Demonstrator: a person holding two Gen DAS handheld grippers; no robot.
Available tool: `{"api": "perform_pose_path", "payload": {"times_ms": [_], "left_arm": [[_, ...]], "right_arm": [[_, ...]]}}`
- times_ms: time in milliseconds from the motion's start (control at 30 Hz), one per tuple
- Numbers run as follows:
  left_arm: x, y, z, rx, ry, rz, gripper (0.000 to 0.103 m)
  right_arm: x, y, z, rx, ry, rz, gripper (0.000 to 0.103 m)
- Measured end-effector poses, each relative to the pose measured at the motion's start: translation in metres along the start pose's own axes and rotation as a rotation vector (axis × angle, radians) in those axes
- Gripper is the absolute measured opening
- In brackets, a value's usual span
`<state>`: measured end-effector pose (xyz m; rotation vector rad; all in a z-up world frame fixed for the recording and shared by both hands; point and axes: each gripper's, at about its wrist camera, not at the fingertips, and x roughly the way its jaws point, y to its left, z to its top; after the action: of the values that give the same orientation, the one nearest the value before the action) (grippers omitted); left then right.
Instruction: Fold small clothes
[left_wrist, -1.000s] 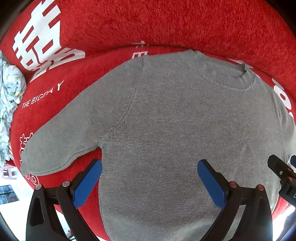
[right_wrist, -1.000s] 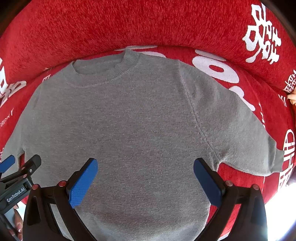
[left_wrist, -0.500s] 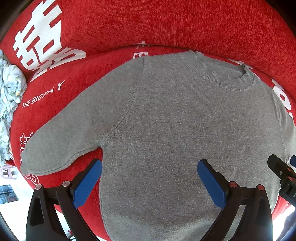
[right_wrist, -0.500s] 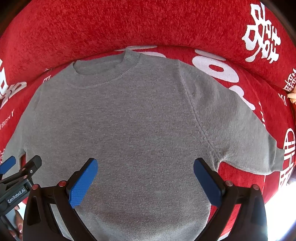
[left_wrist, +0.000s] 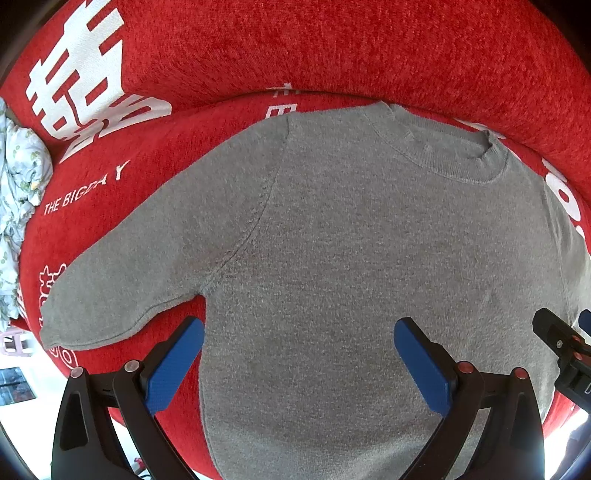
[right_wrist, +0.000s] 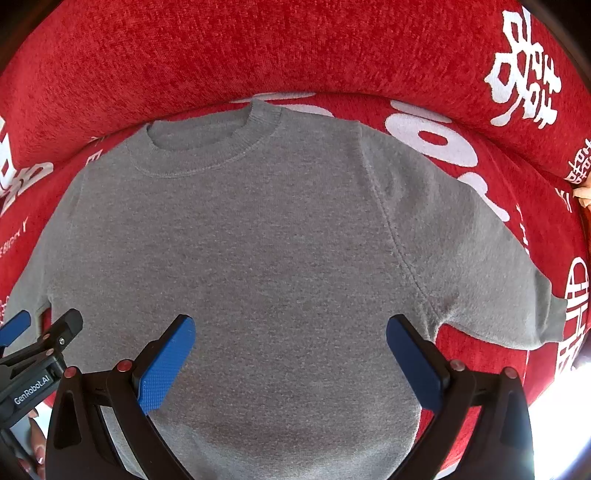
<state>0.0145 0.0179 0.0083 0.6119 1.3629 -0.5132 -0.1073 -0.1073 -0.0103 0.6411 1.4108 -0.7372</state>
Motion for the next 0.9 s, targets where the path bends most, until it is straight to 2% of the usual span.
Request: {"api": "perform_pose_path", "payload": {"times_ms": [900], "left_arm": [[0.0015,0.0018,-0.0035,-0.004,-0.003,-0.005,0.103]], "right_arm": [[-0.0007,0.0036,-0.0019,-0.014,-0.005,-0.003,0.103]]}}
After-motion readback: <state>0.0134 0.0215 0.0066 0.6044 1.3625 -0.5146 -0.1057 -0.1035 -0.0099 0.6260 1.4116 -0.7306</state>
